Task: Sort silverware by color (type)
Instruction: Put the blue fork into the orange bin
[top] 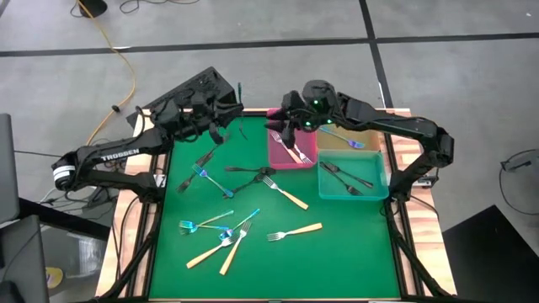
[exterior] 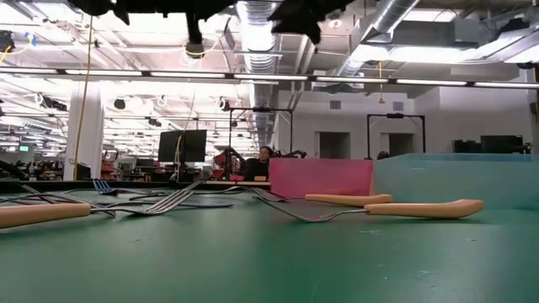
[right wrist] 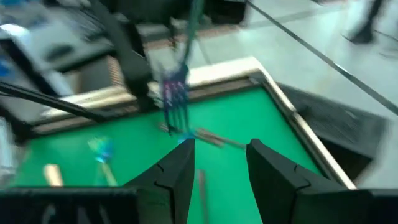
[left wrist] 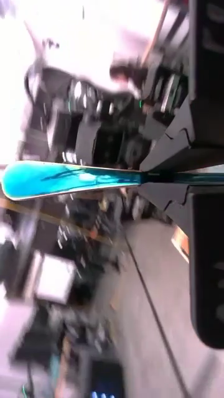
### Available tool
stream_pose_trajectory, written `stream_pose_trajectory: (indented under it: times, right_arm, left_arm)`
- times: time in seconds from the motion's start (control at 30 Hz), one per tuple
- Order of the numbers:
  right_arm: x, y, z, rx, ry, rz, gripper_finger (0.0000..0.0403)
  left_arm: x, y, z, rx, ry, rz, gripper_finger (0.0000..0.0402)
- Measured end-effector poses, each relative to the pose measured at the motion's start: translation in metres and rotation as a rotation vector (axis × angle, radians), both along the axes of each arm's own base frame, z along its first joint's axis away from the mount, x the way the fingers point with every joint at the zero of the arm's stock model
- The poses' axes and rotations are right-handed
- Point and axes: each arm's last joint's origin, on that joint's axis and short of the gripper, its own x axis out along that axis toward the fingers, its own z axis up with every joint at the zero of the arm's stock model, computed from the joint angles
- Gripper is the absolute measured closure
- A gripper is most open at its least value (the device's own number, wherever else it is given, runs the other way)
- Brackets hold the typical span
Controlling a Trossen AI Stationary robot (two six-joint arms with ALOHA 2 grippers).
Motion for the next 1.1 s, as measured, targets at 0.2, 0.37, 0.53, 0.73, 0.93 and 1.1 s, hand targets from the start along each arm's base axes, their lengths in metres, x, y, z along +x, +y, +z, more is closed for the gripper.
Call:
stream_pose_trajectory:
  times: [0.2,0.37,0.53,0.73,0.93,1.1]
  right_arm:
    - [0.005,0.006,0.012,-0.005,-0.129,0.090,0.0237]
    - [0.007,0.010,0.021,-0.036,-0.220,0.108,0.0237]
    - [0.012,0.013,0.019,-0.036,-0.232,0.125,0.0237]
    - [0.018,0.016,0.019,0.011,-0.270,0.202,0.0237]
    - [0.029,0.011,0.007,0.075,-0.262,0.189,0.0220]
    - [0.036,0.008,0.000,0.094,-0.266,0.196,0.0190]
  left_arm:
    - [0.006,0.001,0.001,0.060,-0.048,-0.063,0.0401]
    - [0.011,0.002,0.001,0.086,-0.090,-0.115,0.0401]
    - [0.011,0.003,0.002,0.089,-0.102,-0.114,0.0401]
    - [0.010,0.002,0.004,0.096,-0.124,-0.124,0.0401]
    - [0.011,0.001,0.004,0.093,-0.121,-0.147,0.0401]
    - [0.011,0.001,0.004,0.089,-0.122,-0.149,0.0401]
